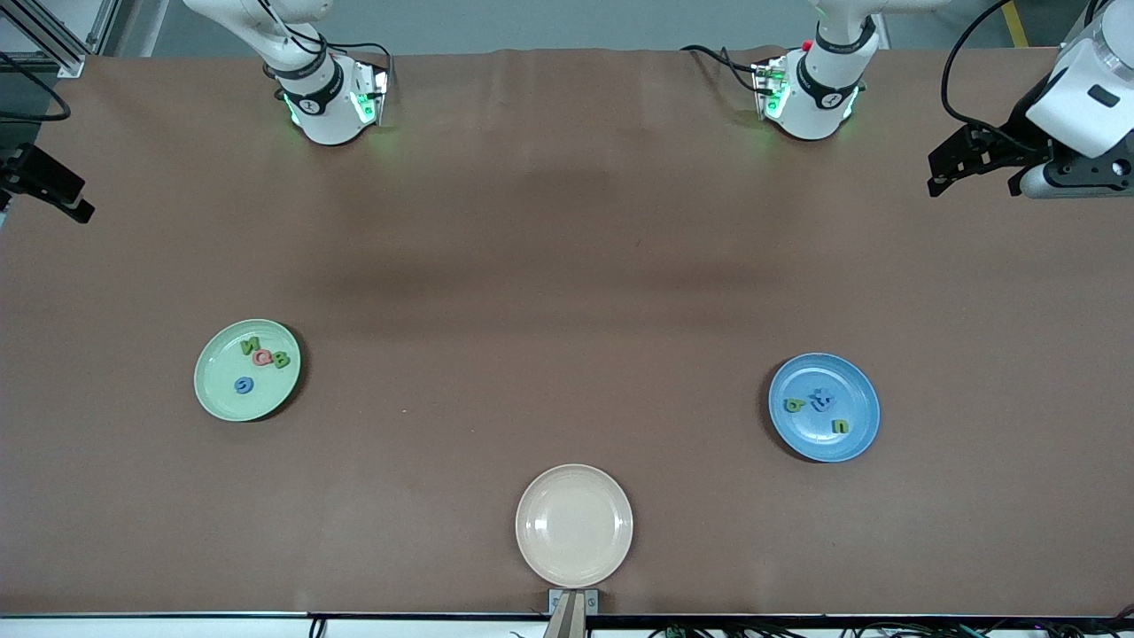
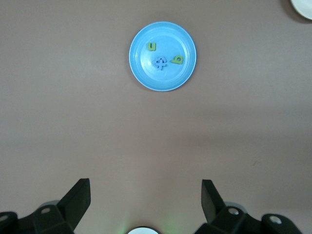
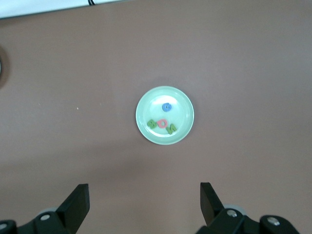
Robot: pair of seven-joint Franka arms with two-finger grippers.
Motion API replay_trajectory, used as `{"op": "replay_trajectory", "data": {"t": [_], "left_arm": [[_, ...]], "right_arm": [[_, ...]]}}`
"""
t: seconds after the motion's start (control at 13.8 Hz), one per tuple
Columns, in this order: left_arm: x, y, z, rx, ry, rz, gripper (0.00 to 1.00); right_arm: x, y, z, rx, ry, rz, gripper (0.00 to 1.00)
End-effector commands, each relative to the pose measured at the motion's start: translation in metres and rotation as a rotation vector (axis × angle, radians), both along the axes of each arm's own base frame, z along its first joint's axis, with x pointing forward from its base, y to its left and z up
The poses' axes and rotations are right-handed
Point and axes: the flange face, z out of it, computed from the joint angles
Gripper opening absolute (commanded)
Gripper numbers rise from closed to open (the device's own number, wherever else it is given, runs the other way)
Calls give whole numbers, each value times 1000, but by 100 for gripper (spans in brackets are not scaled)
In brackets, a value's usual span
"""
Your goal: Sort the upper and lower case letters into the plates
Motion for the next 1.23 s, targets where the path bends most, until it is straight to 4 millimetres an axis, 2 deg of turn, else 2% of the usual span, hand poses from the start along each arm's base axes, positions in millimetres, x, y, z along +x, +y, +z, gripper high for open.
{"op": "replay_trajectory", "data": {"t": [0.0, 0.22, 0.58, 0.87, 1.09, 1.16], "left_arm": [[-3, -1, 12, 16, -11, -25, 100], [0, -1, 7, 16, -2, -41, 100], [-7, 4, 4, 18, 26, -41, 100], [-8, -5, 0, 21, 20, -45, 100], [-22, -4, 0, 23, 3, -45, 100], [-18, -5, 1, 21, -9, -47, 100]], "right_arm": [[11, 1, 4, 9, -14, 2, 100], [23, 11, -5, 16, -33, 16, 100], [25, 13, -6, 14, -33, 22, 100], [32, 19, -13, 20, -37, 32, 100], [33, 19, -13, 20, -39, 31, 100], [33, 18, -14, 20, -37, 29, 100]]}}
